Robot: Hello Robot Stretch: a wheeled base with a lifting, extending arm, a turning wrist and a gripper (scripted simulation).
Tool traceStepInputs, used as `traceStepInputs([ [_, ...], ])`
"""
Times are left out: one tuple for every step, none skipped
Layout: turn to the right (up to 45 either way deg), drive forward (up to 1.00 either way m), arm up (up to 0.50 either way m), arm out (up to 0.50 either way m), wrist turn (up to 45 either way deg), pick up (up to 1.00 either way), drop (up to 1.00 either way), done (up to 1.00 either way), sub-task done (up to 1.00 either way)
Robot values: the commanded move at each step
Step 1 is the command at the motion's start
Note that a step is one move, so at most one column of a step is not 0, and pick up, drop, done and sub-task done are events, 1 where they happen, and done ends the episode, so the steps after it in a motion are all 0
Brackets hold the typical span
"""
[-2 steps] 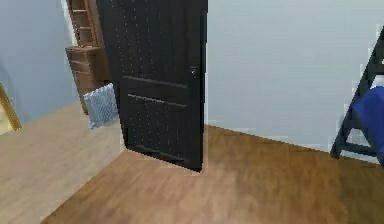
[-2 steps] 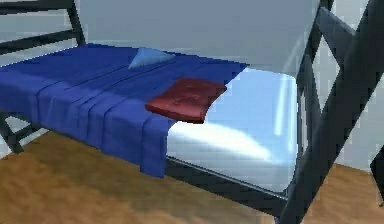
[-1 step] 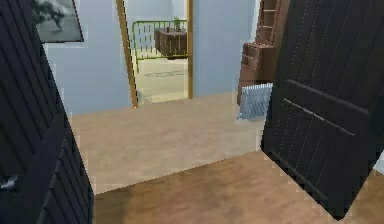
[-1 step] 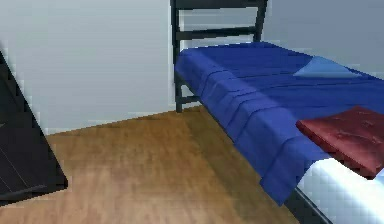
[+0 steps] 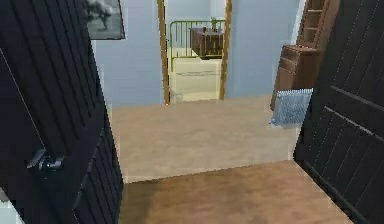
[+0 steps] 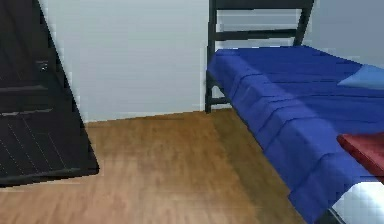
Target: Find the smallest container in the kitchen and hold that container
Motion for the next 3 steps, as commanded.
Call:
traceStepInputs([
  [0.0, 1.0, 0.0, 0.0, 0.0, 0.0, 0.0, 0.0, 0.0],
  [0.0, 1.0, 0.0, 0.0, 0.0, 0.0, 0.0, 0.0, 0.0],
  [0.0, 0.95, 0.0, 0.0, 0.0, 0.0, 0.0, 0.0, 0.0],
])
